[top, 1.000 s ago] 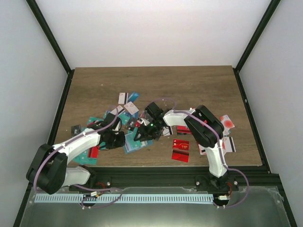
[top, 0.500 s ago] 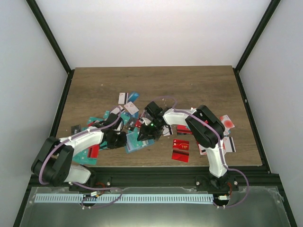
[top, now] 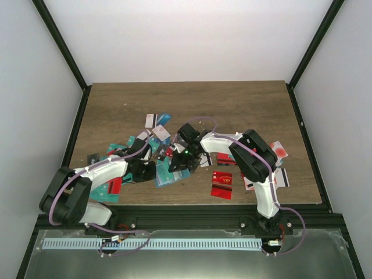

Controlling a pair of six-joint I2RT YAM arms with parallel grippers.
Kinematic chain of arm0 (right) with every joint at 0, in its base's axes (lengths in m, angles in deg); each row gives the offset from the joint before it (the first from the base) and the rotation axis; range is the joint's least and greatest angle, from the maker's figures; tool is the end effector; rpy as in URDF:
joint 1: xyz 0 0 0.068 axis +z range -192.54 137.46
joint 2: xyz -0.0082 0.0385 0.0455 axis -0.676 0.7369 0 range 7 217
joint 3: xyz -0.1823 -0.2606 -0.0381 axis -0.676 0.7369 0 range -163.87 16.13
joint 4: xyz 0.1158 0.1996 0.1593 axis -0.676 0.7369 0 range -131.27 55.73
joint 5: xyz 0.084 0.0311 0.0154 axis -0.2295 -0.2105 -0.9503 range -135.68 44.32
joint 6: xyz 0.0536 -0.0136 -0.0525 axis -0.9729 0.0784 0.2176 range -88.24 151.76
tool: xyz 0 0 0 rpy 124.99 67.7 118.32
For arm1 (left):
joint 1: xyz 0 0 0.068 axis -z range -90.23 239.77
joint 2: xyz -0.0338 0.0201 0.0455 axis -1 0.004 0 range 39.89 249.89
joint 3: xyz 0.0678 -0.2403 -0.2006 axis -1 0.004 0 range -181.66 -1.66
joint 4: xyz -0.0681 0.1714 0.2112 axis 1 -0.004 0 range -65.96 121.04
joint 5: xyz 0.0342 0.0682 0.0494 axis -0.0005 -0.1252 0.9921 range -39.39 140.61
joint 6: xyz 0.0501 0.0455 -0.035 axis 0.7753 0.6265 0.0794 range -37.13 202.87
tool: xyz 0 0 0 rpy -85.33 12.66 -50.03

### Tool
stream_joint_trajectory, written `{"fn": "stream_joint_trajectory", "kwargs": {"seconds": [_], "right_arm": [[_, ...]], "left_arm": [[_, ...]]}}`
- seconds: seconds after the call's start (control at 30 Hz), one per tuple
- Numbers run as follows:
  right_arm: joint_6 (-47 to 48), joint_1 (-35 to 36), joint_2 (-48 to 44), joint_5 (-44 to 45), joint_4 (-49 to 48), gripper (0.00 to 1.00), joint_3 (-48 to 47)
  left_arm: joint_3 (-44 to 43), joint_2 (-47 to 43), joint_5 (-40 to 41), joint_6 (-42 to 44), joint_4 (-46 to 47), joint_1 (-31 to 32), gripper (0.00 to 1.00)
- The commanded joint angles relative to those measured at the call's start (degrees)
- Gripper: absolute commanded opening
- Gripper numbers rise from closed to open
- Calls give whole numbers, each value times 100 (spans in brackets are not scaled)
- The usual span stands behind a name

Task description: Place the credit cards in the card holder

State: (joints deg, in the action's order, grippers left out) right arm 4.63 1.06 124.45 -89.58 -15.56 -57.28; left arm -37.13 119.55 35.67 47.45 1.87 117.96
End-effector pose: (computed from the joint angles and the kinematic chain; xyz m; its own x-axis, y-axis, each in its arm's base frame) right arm 0.2865 0.3347 0.1368 -0.9106 -0.4131 -0.0112 -0.2868 0.6123 0.7368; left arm 0.1991 -0.1256 0.1488 -0.9904 -0.1045 -0.0903 -0.0644 0.9279 -0.3672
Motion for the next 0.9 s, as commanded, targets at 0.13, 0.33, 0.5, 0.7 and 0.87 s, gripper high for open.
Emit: {"fn": "stream_joint_trajectory", "kwargs": {"seconds": [0.13, 0.33, 0.5, 0.7, 0.87], "right_arm": [[-284, 156, 4, -160, -209, 1, -38], [-430, 218, 94, -299, -392, 1, 90], [-403, 215, 127, -217, -388, 1, 247], [-181, 220, 174, -78, -176, 9, 223], [-26, 211, 38, 76, 72, 21, -53]], "left_arm": [[66, 286, -68, -62, 298, 89, 4], [56, 357, -125, -162, 394, 158, 4], [51, 271, -115, -202, 386, 170, 4], [3, 137, -78, -188, 234, 170, 4], [-197, -259, 82, -192, -243, 174, 4]]}}
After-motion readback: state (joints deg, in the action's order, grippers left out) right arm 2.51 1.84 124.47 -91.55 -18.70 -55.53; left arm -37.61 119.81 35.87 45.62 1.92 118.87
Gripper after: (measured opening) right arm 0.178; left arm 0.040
